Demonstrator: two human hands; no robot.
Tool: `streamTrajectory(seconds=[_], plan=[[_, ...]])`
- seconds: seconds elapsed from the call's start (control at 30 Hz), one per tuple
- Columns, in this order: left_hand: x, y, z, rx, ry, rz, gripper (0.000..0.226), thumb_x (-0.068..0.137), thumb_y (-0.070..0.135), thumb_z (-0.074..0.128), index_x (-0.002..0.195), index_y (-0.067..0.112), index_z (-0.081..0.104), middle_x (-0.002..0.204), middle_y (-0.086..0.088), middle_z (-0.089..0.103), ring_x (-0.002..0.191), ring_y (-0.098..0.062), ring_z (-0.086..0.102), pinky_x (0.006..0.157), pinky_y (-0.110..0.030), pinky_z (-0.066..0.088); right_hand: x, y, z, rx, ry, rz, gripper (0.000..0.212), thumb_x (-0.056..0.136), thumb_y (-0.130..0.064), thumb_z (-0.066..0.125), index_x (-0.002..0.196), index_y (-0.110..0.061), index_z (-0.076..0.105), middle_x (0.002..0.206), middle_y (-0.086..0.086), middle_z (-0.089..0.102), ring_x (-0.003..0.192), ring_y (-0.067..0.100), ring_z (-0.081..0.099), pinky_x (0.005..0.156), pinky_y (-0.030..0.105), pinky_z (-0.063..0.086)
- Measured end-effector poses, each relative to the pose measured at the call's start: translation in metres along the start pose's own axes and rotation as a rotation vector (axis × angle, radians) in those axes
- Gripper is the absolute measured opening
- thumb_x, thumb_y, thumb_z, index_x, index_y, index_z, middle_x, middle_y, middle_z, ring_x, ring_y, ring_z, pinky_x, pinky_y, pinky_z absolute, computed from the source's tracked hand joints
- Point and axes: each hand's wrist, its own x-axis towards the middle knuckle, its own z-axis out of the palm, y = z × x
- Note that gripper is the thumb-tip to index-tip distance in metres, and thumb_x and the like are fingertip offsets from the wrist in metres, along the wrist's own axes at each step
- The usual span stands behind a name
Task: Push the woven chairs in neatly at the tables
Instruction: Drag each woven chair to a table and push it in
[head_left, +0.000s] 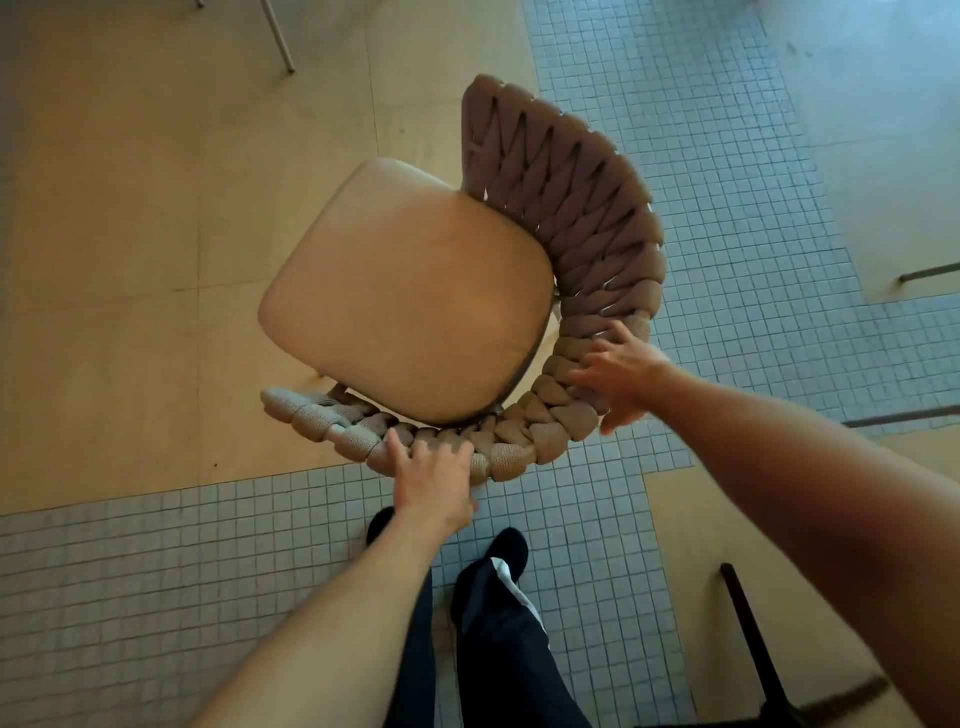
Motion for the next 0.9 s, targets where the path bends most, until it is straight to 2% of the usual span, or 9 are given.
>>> streamTrajectory(seconds=[0.17, 0.33, 0.43, 0.67, 0.8, 0.9], plan=[[0.01, 0.038, -0.001, -0.112, 0.006, -0.067, 0.065, 0.086, 0.057, 0.067, 0.138, 0.028, 0.04, 0.129, -0.002, 0.059, 0.128, -0.033, 0.051, 0.114, -0.072, 0.006, 0.015, 0.054, -0.002, -0.142, -0.058, 0.044, 0.093, 0.071, -0.074, 0.074, 0.149, -0.041, 0.035, 0.152, -0.007, 0.046, 0.143, 0.026, 0.038, 0.118, 0.06, 0.021], [0.024, 0.04, 0.003, -0.142, 0.072, -0.092, 0.03, 0.096, 0.027, 0.058, 0.124, 0.034, 0.051, 0.109, 0.004, 0.066, 0.111, -0.027, 0.062, 0.11, -0.064, 0.023, 0.023, 0.07, 0.001, -0.176, -0.032, -0.003, 0.073, 0.076, -0.081, 0.063, 0.137, -0.043, 0.048, 0.138, -0.01, 0.058, 0.136, 0.023, 0.047, 0.113, 0.053, 0.027], [0.023, 0.036, 0.004, -0.14, 0.104, -0.043, 0.033, 0.096, 0.016, 0.05, 0.122, 0.036, 0.052, 0.103, 0.004, 0.067, 0.101, -0.025, 0.066, 0.104, -0.054, 0.032, 0.018, 0.068, 0.001, -0.186, 0.003, -0.021, 0.063, 0.08, -0.08, 0.058, 0.13, -0.043, 0.054, 0.129, -0.013, 0.062, 0.13, 0.022, 0.052, 0.109, 0.049, 0.03], [0.019, -0.005, 0.015, -0.04, 0.101, 0.057, 0.031, 0.095, 0.017, 0.047, 0.118, 0.037, 0.05, 0.101, 0.004, 0.068, 0.098, -0.025, 0.065, 0.09, -0.043, 0.035, -0.002, 0.029, -0.005, -0.108, -0.02, 0.062, 0.05, 0.089, -0.07, 0.057, 0.128, -0.038, 0.059, 0.129, -0.007, 0.064, 0.123, 0.026, 0.058, 0.11, 0.053, 0.031], [0.019, -0.049, 0.012, 0.086, 0.078, 0.102, 0.031, 0.094, 0.02, 0.05, 0.119, 0.038, 0.048, 0.104, 0.006, 0.068, 0.102, -0.023, 0.064, 0.094, -0.045, 0.032, -0.005, -0.01, -0.004, 0.013, -0.032, 0.124, 0.053, 0.09, -0.068, 0.055, 0.129, -0.032, 0.059, 0.128, -0.003, 0.063, 0.119, 0.029, 0.06, 0.109, 0.057, 0.032], [0.023, -0.086, 0.007, 0.184, 0.085, 0.14, 0.029, 0.096, 0.024, 0.048, 0.12, 0.039, 0.049, 0.105, 0.008, 0.068, 0.104, -0.021, 0.063, 0.099, -0.046, 0.029, -0.001, -0.041, -0.008, 0.115, -0.068, 0.177, 0.055, 0.092, -0.065, 0.056, 0.132, -0.026, 0.058, 0.129, 0.003, 0.064, 0.119, 0.032, 0.061, 0.113, 0.065, 0.03]])
